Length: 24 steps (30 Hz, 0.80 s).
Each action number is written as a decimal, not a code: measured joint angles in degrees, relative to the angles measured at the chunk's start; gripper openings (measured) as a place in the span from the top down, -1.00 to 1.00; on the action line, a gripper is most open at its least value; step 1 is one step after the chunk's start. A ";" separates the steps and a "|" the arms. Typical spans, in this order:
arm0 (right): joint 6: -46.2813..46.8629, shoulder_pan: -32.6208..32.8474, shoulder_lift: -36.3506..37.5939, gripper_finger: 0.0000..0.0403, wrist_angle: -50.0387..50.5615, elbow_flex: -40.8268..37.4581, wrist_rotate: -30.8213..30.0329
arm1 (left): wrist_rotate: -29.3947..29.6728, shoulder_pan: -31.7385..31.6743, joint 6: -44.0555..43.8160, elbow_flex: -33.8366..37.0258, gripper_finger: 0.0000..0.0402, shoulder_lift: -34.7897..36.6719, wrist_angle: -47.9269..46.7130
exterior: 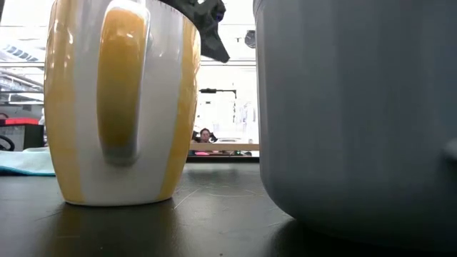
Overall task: Stack small to large cups/mugs on shelf
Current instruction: Put the transparent mug on the shelf
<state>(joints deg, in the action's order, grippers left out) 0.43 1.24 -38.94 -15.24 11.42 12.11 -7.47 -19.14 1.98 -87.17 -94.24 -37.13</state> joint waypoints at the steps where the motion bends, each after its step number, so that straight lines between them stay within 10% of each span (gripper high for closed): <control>1: 0.00 -0.03 0.00 1.00 0.07 0.00 0.00 | -0.02 -0.30 0.38 -1.16 0.52 -1.31 -1.38; 12: 0.00 -0.03 -0.02 1.00 0.40 0.00 -0.02 | 0.01 -2.78 0.95 -6.03 -0.14 -10.21 -7.55; 24: 0.02 -0.03 -0.04 1.00 0.52 0.00 -0.05 | 0.46 -3.15 0.98 -6.08 -0.12 -13.27 -9.97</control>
<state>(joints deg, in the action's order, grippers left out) 0.45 1.21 -38.98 -14.72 11.42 12.05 -7.01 -22.30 2.96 -93.25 -107.51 -47.11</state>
